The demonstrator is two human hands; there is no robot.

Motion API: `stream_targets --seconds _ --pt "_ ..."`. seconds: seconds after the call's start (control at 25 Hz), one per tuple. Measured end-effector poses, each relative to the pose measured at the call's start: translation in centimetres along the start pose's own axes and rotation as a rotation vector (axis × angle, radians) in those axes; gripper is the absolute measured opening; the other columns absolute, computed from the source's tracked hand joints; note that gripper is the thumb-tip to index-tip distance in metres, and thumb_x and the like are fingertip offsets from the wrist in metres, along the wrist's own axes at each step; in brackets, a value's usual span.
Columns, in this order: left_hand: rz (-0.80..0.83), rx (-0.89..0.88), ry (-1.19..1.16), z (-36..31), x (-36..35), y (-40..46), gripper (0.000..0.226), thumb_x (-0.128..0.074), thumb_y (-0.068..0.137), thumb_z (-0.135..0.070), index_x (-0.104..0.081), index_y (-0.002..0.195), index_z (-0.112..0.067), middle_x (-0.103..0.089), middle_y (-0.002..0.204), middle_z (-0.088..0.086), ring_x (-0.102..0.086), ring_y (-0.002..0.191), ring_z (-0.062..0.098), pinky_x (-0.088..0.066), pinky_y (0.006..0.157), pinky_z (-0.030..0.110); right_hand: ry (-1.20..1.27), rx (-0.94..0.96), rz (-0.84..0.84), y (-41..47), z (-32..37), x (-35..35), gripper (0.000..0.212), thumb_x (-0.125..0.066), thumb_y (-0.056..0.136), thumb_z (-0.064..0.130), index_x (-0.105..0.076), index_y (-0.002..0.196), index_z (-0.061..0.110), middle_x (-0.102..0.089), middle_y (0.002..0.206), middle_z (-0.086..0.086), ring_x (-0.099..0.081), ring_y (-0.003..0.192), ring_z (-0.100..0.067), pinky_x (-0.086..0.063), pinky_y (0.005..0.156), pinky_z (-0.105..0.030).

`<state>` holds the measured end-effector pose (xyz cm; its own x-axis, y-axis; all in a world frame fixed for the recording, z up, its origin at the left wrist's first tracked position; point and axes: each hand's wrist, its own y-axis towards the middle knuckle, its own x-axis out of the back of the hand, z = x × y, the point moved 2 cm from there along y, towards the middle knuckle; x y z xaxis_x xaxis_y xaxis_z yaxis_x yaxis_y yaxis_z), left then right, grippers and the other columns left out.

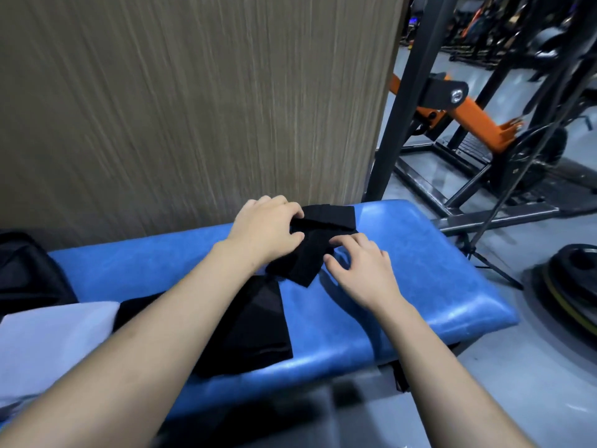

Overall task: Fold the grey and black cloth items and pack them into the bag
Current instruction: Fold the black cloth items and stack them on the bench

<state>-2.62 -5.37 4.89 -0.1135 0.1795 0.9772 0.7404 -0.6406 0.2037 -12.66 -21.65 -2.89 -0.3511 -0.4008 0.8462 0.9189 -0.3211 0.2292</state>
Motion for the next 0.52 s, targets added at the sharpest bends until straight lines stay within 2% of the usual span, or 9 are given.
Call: stream_targets --seconds 0.24,0.4,0.52 --pt "0.14 -0.009 0.123 -1.0 -4.1 7.7 0.045 -0.063 0.087 -0.039 -0.053 0.13 -0.031 -0.052 0.127 -0.002 -0.05 0.12 0.023 -0.041 0.096 0.038 0.039 -0.059 -0.065 2.2 -2.3 0.1 0.039 -0.048 0.09 0.053 -0.055 0.125 0.037 -0.05 0.125 0.011 -0.045 0.118 -0.016 -0.029 0.104 -0.036" --pt "0.164 -0.011 0.135 -1.4 -6.0 9.6 0.047 -0.066 0.088 -0.038 -0.051 0.131 -0.032 -0.05 0.127 -0.003 -0.05 0.121 0.022 -0.043 0.088 0.037 0.034 -0.023 -0.101 2.9 -2.1 0.0 0.045 -0.048 0.09 0.052 -0.051 0.132 0.035 -0.047 0.132 0.01 -0.041 0.124 -0.014 -0.023 0.109 -0.034" --pt "0.147 -0.016 0.119 -1.2 -6.2 10.1 0.038 -0.067 0.087 -0.036 -0.057 0.124 -0.031 -0.054 0.122 -0.005 -0.055 0.117 0.019 -0.045 0.087 0.036 0.042 -0.035 -0.098 3.2 -2.4 -0.1 0.046 -0.048 0.09 0.052 -0.05 0.133 0.035 -0.047 0.132 0.009 -0.041 0.125 -0.015 -0.023 0.11 -0.035"
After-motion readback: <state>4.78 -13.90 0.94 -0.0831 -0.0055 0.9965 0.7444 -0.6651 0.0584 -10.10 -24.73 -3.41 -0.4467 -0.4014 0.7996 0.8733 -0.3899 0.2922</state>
